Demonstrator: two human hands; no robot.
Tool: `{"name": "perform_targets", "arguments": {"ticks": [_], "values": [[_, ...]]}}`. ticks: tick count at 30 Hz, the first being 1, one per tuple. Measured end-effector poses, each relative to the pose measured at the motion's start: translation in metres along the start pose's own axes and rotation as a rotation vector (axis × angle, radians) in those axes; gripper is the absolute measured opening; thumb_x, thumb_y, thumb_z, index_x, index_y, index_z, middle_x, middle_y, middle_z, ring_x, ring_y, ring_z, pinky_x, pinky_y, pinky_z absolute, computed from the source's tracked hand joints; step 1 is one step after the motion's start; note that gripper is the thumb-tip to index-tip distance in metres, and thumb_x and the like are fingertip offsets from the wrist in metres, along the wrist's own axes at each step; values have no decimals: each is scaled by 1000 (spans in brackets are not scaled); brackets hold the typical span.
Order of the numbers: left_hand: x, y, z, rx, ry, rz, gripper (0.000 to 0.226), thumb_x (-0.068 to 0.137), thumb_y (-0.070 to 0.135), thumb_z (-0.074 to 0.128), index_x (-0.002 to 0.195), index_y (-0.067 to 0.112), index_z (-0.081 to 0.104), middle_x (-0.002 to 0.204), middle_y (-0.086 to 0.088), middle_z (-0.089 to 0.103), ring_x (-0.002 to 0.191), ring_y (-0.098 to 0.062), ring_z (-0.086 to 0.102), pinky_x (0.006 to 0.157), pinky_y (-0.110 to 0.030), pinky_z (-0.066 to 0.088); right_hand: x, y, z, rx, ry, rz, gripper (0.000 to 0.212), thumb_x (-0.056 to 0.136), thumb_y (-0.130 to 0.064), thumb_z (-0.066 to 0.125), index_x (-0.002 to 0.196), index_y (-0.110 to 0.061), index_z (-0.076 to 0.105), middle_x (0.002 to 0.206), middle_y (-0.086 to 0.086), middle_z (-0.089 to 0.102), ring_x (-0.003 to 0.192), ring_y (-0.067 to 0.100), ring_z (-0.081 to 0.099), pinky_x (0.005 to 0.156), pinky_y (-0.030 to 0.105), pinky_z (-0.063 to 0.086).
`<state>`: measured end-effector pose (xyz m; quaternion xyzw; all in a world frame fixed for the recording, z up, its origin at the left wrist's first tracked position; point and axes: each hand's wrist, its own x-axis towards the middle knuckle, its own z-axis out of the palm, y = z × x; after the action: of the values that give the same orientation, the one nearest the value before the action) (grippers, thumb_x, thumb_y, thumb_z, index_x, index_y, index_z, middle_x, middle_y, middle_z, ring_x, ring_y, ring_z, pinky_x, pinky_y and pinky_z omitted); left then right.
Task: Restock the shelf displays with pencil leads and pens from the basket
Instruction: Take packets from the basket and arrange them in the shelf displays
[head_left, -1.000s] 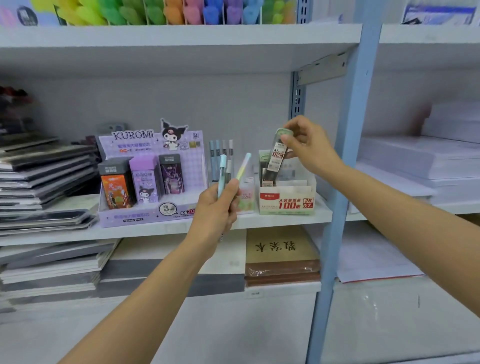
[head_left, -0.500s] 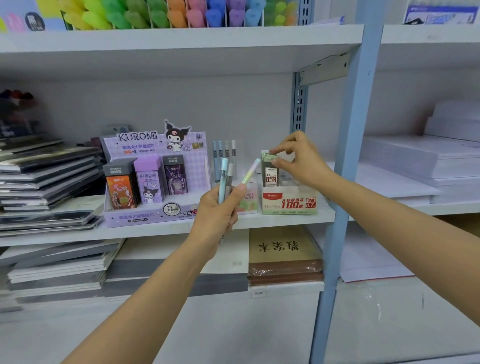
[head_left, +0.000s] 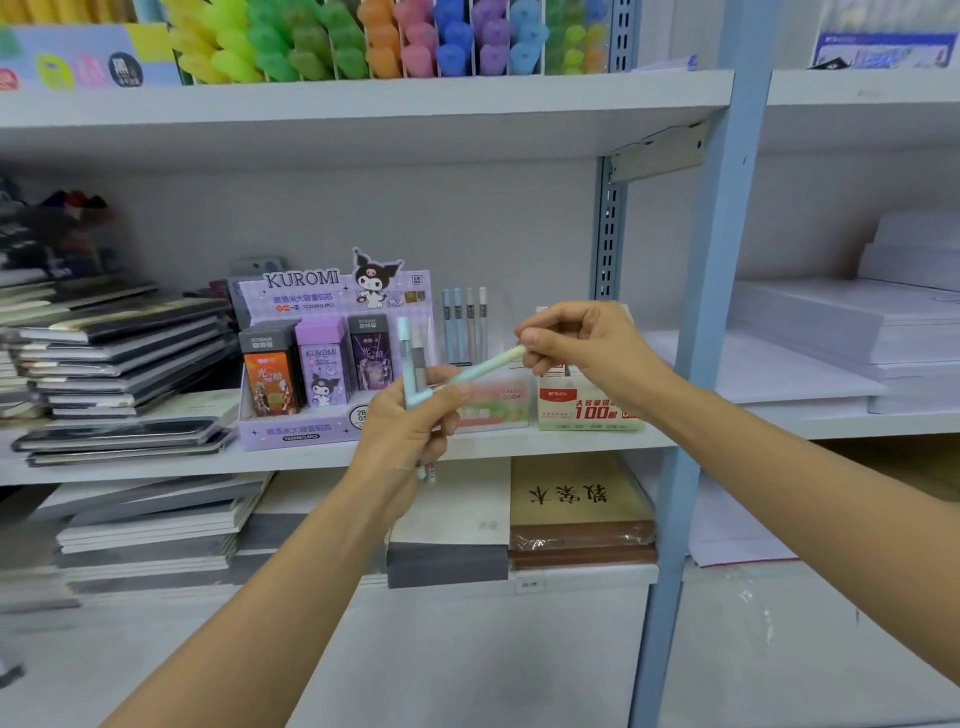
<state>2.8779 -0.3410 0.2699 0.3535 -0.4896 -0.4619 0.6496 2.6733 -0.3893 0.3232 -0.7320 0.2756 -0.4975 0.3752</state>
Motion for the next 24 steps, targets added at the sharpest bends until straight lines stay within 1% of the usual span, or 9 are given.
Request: {"name": "perform_targets", "arguments": {"ticks": [4,8,10,13,16,18,20,22,24], "values": [[-6,6,-12,-66,87,73,3,69,23,77,71,24,77,58,3,56,45,-5,43,32,-15,23,-17,11,21,0,-257,139,16,85,-5,70,100,-5,67,90,13,72,80,27,72,71,25,57],[-15,9,-15,-68,108,64,5,70,22,77,75,21,77,72,-7,63,49,-8,44,32,-16,25,-24,16,45,-3,-360,140,12,84,-7,71,95,-5,66,90,12,73,87,29,72,76,29,57],[-18,12,-17,-4,105,59,11,72,22,78,81,18,75,71,-10,63,47,-11,42,34,-16,25,-17,11,52,-44,-270,101,14,88,-13,67,99,-4,67,90,11,73,83,25,71,75,30,57],[-21,16,-18,136,95,85,11,74,20,79,82,16,73,56,-5,57,43,-11,40,36,-17,27,-3,-4,59,14,-132,32,21,89,-20,65,106,-8,67,86,4,71,76,18,68,66,24,55],[-23,19,-15,182,42,122,9,73,17,80,68,22,75,48,4,59,40,-7,42,38,-14,32,7,-15,67,-75,-186,-20,17,87,-20,70,103,-14,71,86,-1,71,77,10,66,68,21,55],[-23,21,-16,207,28,124,11,78,15,78,71,23,75,49,4,59,41,-7,43,39,-14,33,13,-20,69,-139,-199,-26,13,86,-17,71,99,-13,71,83,-2,71,74,6,65,70,20,55],[-19,25,-18,219,40,93,2,85,20,73,86,22,72,61,-1,61,48,-9,45,39,-15,30,21,-27,63,-145,-145,-52,8,88,-15,68,96,-12,69,82,0,70,71,6,66,70,20,55],[-12,26,-21,189,65,26,11,93,24,63,98,18,70,82,-6,62,54,-10,45,38,-16,26,34,-35,48,-97,-13,-82,6,91,-11,63,97,-9,65,85,6,71,72,10,68,71,22,57],[-6,28,-24,156,60,-6,19,98,21,51,102,16,69,96,-4,64,54,-7,49,37,-17,26,50,-43,28,-109,120,-111,6,93,-10,61,98,-7,62,87,9,72,74,14,71,71,24,58]]}}
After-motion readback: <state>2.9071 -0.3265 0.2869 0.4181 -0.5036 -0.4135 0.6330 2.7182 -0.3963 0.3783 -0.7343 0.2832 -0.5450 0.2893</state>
